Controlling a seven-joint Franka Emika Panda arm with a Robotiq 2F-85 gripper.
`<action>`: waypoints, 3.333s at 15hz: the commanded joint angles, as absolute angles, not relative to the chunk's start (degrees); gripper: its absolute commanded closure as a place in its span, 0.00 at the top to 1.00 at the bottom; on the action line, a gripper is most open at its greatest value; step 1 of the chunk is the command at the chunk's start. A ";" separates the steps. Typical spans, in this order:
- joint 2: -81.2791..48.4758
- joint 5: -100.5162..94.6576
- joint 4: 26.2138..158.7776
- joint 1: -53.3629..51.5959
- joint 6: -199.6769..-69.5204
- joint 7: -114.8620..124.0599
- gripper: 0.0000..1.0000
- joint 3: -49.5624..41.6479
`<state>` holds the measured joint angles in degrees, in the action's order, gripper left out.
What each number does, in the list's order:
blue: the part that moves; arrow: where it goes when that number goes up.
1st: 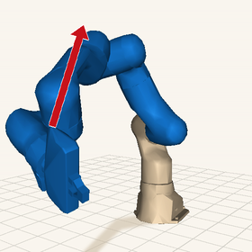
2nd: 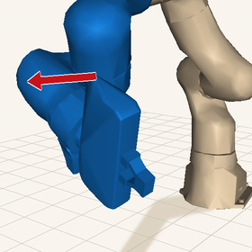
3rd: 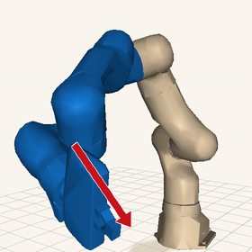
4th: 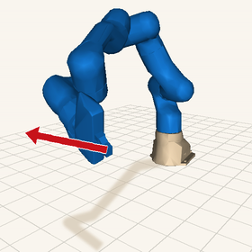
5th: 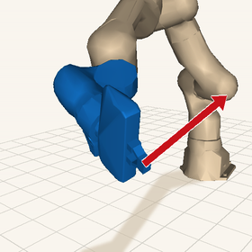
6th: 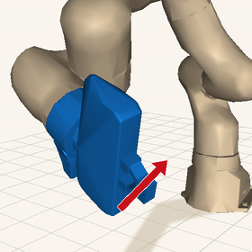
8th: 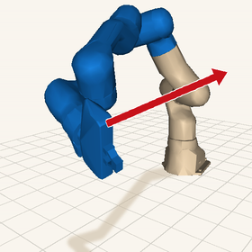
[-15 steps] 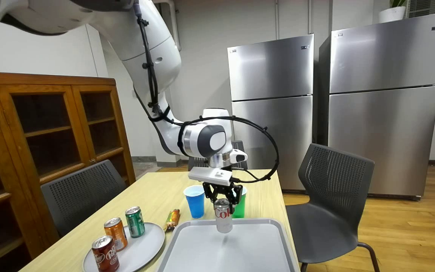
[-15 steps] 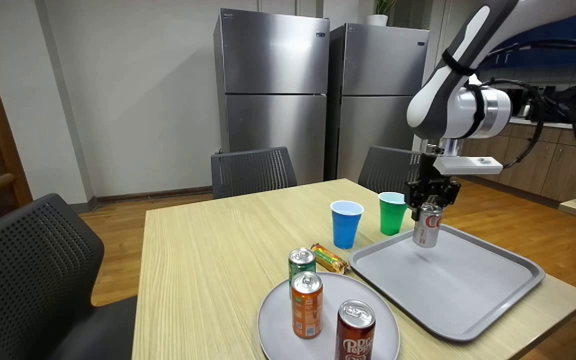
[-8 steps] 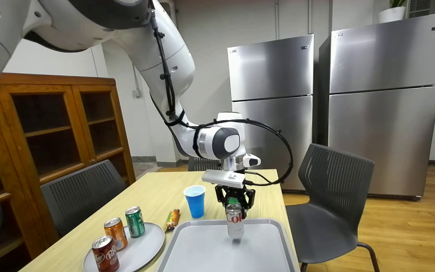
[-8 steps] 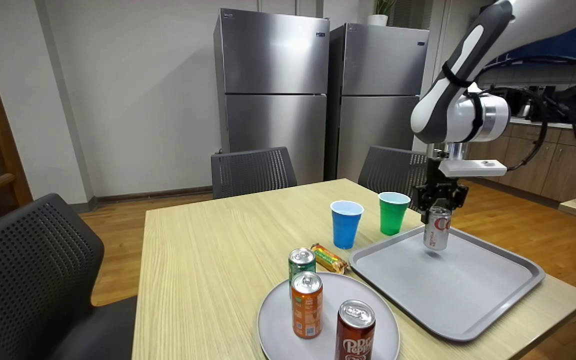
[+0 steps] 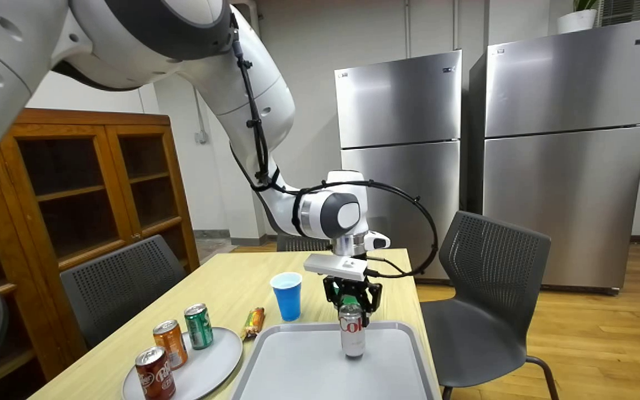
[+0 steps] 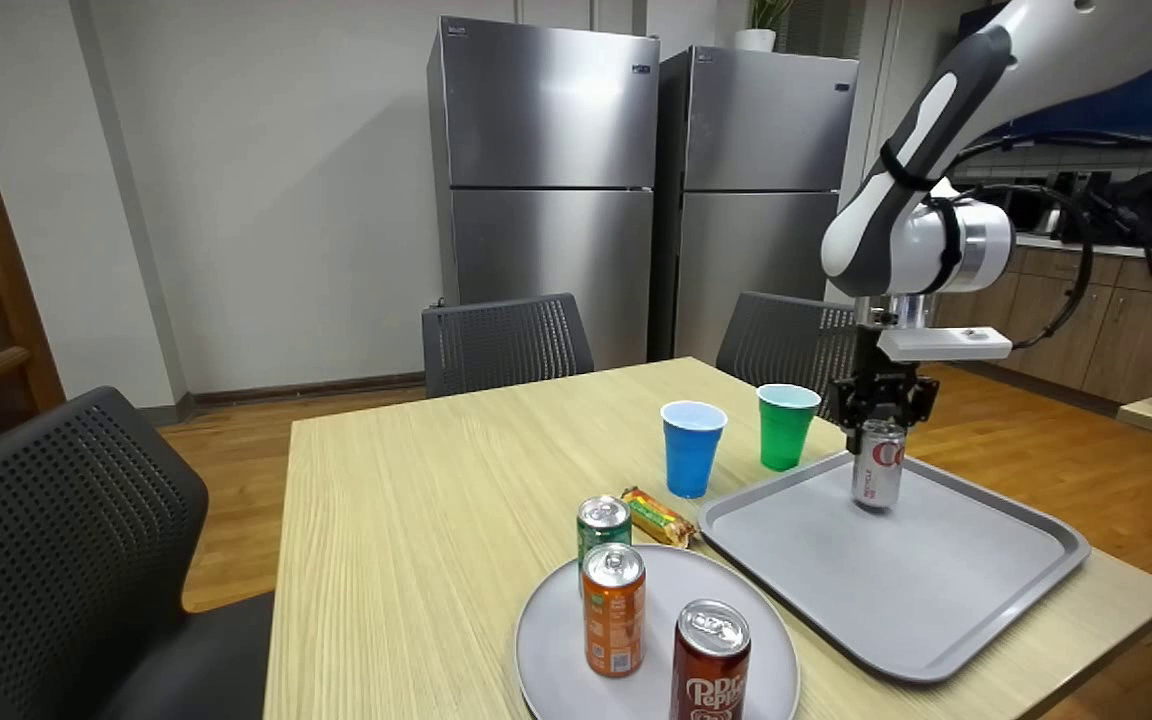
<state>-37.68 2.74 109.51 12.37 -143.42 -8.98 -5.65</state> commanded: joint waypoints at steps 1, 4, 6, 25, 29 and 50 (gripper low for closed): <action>-38.77 2.54 107.07 12.65 -140.94 -7.66 0.38 -5.72; -39.28 2.54 106.91 12.67 -141.00 -7.69 0.38 -5.75; -39.57 2.27 106.69 12.41 -141.20 -7.43 0.38 -5.96; -28.72 -1.21 113.19 8.94 -145.67 -7.40 1.00 -6.30; -24.58 -2.96 117.37 7.00 -147.21 -7.07 1.00 -6.16; -14.02 -1.80 131.18 -1.14 -149.98 -9.06 1.00 2.54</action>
